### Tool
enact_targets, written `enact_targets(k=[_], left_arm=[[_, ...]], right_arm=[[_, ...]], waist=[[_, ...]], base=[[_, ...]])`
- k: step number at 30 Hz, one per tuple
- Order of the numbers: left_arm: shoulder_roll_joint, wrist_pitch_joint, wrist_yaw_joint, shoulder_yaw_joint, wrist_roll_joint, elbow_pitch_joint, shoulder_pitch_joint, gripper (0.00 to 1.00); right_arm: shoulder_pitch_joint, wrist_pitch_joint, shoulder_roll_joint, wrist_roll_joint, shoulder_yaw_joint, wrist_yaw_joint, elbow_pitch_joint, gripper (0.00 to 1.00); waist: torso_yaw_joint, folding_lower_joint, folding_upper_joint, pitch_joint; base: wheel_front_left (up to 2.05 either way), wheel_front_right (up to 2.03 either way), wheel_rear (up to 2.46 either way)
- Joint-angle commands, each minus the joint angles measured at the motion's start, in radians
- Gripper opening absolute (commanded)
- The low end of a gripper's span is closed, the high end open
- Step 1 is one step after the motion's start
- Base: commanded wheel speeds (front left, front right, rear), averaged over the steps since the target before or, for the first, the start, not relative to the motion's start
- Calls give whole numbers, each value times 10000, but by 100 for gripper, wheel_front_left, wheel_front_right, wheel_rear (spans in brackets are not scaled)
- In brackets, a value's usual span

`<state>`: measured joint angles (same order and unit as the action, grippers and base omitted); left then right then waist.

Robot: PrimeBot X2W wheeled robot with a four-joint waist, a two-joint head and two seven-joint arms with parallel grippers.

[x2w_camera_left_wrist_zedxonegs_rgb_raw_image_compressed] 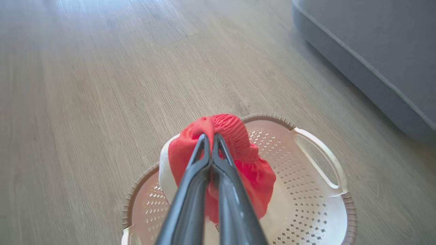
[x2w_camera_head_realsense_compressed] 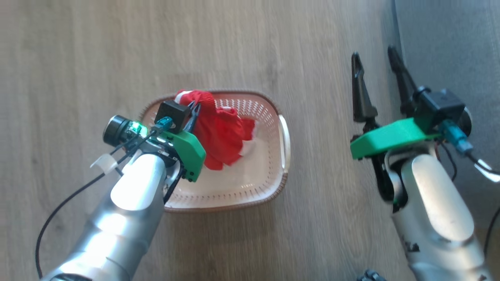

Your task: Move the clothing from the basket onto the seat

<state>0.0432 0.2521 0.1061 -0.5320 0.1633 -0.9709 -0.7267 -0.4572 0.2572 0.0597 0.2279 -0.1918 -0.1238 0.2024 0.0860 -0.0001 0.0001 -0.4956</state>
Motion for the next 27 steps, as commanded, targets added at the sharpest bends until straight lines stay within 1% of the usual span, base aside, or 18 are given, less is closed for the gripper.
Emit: enact_targets(k=[1,2,5,11,27], left_arm=[[97,95,36,314,103,437,69,0],[89,96,47,371,219,805,238,0],[82,96,65,414,319,1357,473,0],[74,96,80,469,479,2188,752,0],[71,97,60,158,940,4478,312,0]], right_arm=[[336,46,-95,-54,-137,-69,-219,100],[490,46,-95,-39,-133,-69,-111,100],[739,46,-95,-4,-131,-69,51,100],[1334,46,-95,97,-197,-69,322,100],[2114,46,-95,229,-617,-69,708,100]], waist=[[-477,1,-1,677],[-568,1,-1,1013],[-676,1,-1,1519],[-806,1,-1,2465],[-936,1,-1,3611]], base=[[0,0,0],[0,0,0],[0,0,0],[0,0,0],[0,0,0]])
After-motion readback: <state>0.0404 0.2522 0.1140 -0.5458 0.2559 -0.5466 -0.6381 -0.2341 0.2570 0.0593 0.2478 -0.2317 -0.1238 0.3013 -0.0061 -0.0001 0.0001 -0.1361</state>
